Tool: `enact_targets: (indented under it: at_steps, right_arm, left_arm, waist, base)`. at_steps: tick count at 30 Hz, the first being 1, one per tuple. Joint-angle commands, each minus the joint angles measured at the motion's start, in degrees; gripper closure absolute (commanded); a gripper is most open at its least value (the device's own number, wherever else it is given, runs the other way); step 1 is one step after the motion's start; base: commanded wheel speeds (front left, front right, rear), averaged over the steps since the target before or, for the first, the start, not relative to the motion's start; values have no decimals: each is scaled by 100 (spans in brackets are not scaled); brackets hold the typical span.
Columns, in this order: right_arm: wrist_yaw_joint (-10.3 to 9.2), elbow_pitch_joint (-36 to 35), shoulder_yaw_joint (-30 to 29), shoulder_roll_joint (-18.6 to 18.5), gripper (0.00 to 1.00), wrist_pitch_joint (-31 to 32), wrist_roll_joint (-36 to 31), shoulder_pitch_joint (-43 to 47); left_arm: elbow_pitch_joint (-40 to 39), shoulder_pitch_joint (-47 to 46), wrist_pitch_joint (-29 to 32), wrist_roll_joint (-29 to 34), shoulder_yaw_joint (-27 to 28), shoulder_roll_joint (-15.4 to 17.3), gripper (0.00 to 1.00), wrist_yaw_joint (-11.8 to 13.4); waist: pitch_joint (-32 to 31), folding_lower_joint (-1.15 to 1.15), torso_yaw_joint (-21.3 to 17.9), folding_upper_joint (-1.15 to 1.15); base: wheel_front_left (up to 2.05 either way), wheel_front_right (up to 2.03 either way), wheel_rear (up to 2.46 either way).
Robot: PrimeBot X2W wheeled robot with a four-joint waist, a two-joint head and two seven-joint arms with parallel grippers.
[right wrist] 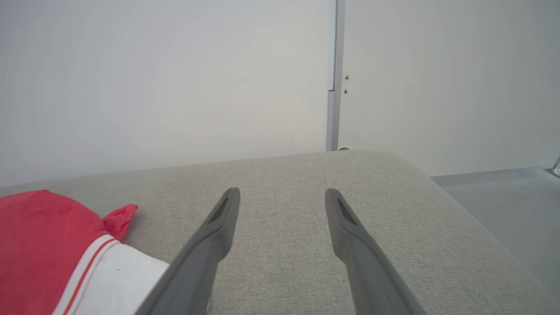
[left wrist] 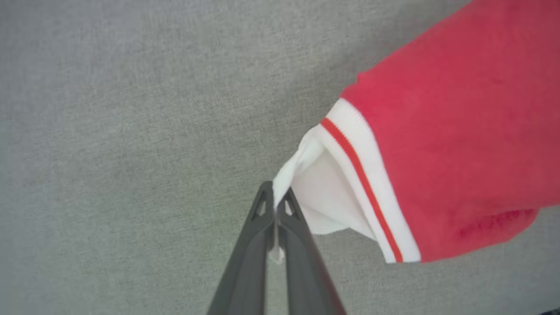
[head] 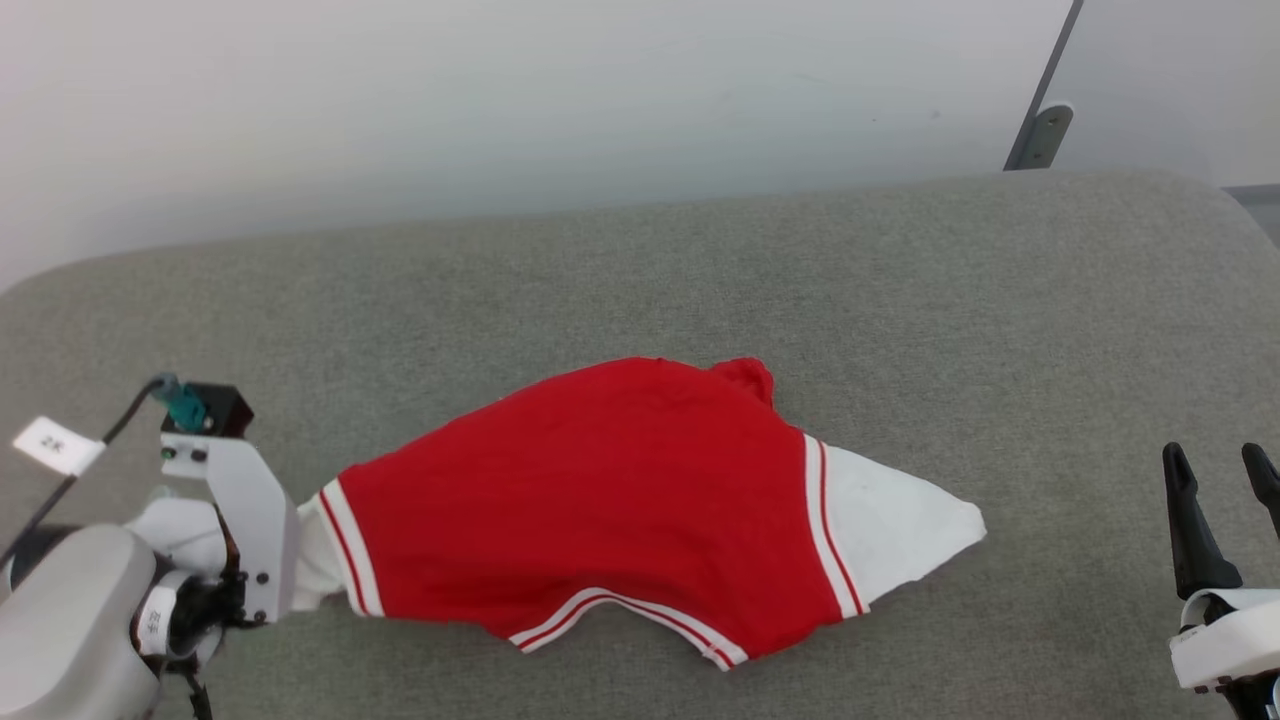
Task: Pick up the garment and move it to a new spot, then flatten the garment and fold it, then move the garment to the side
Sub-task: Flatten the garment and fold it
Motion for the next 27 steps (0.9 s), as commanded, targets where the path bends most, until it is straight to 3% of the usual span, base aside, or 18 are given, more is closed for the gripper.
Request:
enact_targets:
  at_steps: [1,14,15,16,17,27]
  right_arm:
    - [-7,4,26,-38,0,-2,57,-55]
    - [-7,112,237,-141,0,-76,160,-228]
    - [-7,114,242,-147,0,-80,169,-230]
    - [-7,121,245,-158,0,-90,182,-231]
    - [-7,123,250,-168,0,-103,195,-228]
    - [-7,103,287,-194,0,-92,204,-82]
  left_arm:
    - [212,37,-77,50,-28,-55,100,-55]
    - [2073,-328,-952,130,-111,-701,100,-345]
    - [2162,-358,-1021,87,-81,-742,80,-366]
    - [2240,-411,-1088,109,-67,-754,52,-371]
    - [2272,-476,-1176,149,-67,-749,2,-409]
    - [2089,-705,-1681,139,-2,-798,0,-655]
  waist:
    - [41,0,-36,0]
    - [212,0,-202,0]
    - [218,0,-201,0]
    - [222,0,-195,0]
    - [223,0,-184,0]
    - [89,0,122,0]
  base:
    - [0,0,0]
    - [0,0,0]
    - [0,0,0]
    - [0,0,0]
    - [0,0,0]
    - [0,0,0]
